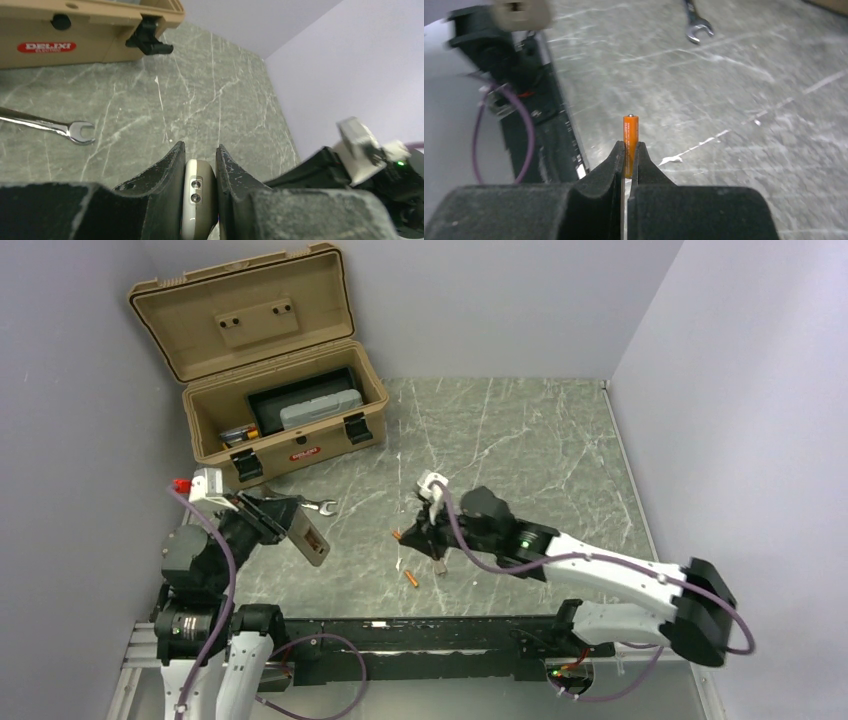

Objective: Load the batteries into the remote control
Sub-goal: Pick up the battery from the center of the board, then place the battery at the center of the board.

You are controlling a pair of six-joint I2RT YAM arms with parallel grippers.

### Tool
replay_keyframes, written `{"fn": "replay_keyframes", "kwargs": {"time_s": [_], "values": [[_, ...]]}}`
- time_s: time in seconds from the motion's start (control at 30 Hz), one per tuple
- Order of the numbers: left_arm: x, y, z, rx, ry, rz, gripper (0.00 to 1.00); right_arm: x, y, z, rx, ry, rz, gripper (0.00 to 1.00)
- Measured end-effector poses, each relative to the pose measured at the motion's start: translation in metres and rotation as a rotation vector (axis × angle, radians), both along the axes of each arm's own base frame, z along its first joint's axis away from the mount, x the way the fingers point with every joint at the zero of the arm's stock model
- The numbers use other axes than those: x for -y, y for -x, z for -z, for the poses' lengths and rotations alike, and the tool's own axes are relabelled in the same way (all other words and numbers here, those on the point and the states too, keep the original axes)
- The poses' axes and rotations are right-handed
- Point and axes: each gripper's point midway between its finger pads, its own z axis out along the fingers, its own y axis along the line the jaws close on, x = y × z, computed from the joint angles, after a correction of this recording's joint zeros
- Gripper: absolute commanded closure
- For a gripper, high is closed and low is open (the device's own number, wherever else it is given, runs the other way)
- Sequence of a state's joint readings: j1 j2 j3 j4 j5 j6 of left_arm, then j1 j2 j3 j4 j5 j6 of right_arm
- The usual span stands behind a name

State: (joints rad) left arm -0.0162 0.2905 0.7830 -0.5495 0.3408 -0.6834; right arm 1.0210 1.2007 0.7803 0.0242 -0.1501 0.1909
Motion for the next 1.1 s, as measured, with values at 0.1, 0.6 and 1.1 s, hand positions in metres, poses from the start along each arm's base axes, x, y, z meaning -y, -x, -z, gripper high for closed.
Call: {"fn": "replay_keyframes", "kwargs": {"time_s": [0.1,0.6,1.1], "values": [[0.005,-0.001,0.015,-0.034,0.018,0.029,1.00,0.013,0.031,-0.017,0.073,-0.094,-0.142,1.00],[0.030,0.005,0.022,-0.004,0.112,0.175,1.00,0.034,0.131,-0.059,0.205,-0.282,-0.712,1.00],[0.046,0.017,0.033,0.000,0.267,0.278,1.00,0.049,0.158,-0.082,0.104,-0.400,-0.760,1.00]]}}
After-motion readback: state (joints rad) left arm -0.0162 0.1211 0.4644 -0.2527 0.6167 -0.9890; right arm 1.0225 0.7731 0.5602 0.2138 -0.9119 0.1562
